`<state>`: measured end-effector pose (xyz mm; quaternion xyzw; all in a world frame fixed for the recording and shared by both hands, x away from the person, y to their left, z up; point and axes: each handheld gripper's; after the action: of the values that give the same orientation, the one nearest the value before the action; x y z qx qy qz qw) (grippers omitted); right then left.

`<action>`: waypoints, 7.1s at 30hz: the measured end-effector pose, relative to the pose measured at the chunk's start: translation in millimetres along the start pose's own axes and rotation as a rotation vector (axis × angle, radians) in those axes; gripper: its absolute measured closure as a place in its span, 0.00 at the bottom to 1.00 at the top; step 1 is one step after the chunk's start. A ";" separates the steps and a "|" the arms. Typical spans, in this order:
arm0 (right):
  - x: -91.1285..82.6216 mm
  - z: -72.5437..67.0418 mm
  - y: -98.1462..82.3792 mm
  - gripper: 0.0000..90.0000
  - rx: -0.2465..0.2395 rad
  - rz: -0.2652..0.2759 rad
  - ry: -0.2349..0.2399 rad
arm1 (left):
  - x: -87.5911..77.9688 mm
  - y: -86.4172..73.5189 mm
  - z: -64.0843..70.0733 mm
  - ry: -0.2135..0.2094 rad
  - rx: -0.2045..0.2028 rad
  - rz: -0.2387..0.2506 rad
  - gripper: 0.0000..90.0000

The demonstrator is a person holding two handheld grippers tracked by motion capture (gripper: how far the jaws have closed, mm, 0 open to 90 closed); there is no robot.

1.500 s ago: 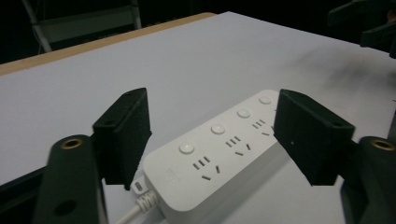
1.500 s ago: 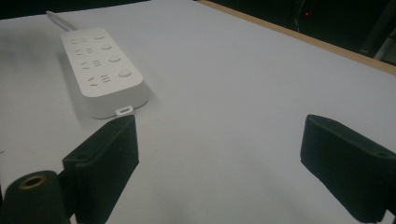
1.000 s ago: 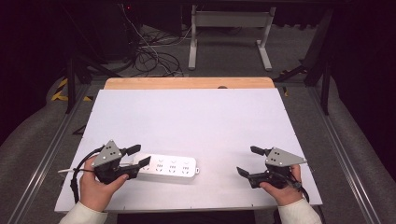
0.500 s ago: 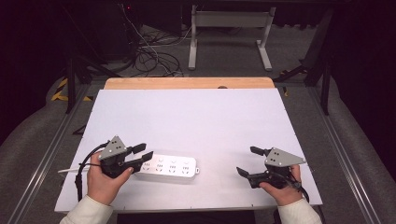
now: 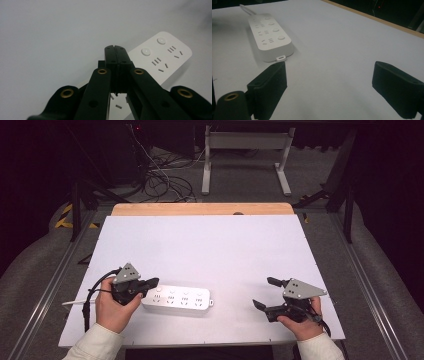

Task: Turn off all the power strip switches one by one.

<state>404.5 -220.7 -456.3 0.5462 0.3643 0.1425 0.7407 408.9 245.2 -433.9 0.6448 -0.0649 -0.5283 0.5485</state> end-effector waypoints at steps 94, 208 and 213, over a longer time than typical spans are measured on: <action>1.9 -2.8 -1.5 0.14 -0.019 -0.009 0.016 | 42.8 14.7 23.2 -0.087 -0.004 -0.053 1.00; 2.1 -4.3 -2.4 0.14 -0.027 -0.014 0.028 | 76.2 19.3 36.8 -0.077 0.037 -0.111 1.00; 1.6 -4.5 -2.2 0.14 -0.026 -0.012 0.030 | 77.0 18.1 36.6 -0.076 0.040 -0.120 1.00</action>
<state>402.1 -217.4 -459.5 0.5322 0.3766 0.1511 0.7431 423.7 163.6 -460.9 0.6377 -0.0574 -0.5829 0.5002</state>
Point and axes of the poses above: each handheld gripper's, and its own axes: x roughly forward along the jaws, y roughly out of its top, z roughly to its right, and after that the axes turned 10 degrees about -y, right-handed
